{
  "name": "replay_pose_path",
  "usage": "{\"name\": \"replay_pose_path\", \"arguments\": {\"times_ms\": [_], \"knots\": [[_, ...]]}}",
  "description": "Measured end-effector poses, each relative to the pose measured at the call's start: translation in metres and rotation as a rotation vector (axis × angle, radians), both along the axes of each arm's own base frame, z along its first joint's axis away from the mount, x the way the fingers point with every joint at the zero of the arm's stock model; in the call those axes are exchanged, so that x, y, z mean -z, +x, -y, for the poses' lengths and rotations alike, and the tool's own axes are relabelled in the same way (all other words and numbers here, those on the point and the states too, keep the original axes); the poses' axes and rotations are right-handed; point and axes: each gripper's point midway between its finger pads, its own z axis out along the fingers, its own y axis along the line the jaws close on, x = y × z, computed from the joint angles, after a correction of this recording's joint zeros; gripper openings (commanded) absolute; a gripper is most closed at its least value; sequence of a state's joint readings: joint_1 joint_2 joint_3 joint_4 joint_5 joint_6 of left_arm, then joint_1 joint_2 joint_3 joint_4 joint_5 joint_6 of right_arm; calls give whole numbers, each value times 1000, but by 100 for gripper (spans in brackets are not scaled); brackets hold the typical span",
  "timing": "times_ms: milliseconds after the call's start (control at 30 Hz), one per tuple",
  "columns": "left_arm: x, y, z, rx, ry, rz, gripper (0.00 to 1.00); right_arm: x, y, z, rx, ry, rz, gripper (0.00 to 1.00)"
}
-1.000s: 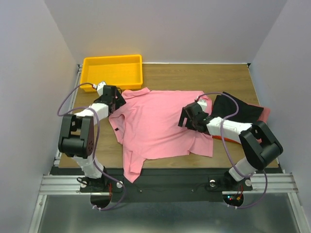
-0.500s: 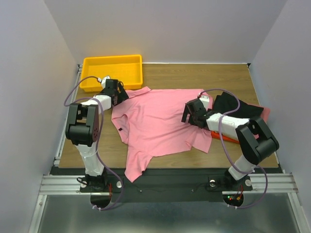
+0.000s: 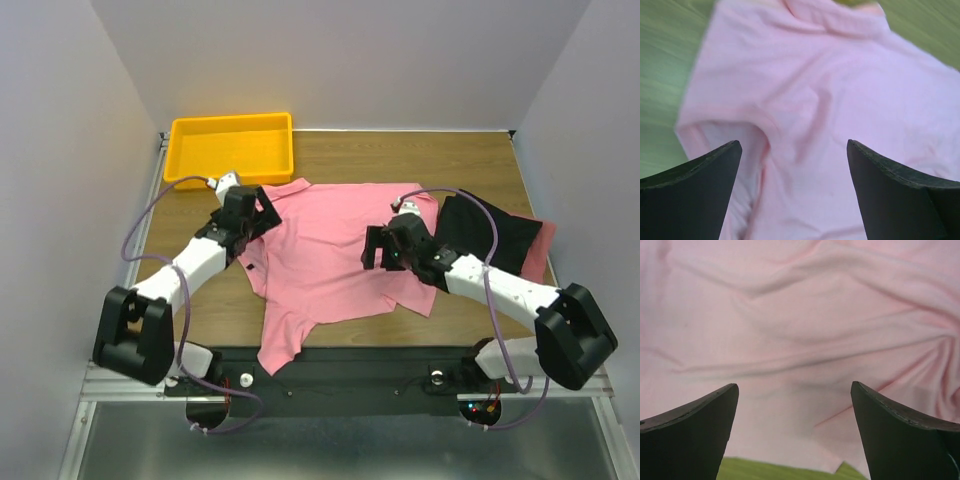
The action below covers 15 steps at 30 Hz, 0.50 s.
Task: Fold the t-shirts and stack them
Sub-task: Flatten the tshirt out
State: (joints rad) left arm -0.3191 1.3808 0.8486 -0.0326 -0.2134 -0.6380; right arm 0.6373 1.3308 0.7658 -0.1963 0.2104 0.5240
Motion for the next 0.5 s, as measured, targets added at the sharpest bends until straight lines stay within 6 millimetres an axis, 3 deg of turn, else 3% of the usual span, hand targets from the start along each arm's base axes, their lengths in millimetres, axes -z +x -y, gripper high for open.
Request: {"name": "replay_pose_path", "arguments": {"times_ms": [67,100,167,267,367,500], "knots": [[0,-22,23,58,-30,8,98,2,-18,-10,-53,32,-15,100],[9,-44,40,114,-59,-14,99,7,-27,-14,-71,41,-36,100],[21,-70,62,192,-80,-45,98,17,-39,-17,-95,42,-68,100],[45,-106,77,261,-109,-112,99,37,-58,-21,-123,32,-132,100],[63,-116,73,248,-101,-157,98,51,-65,-27,-136,26,-175,100],[79,-108,66,203,-56,-186,98,54,-60,-34,-119,41,-169,100]]}}
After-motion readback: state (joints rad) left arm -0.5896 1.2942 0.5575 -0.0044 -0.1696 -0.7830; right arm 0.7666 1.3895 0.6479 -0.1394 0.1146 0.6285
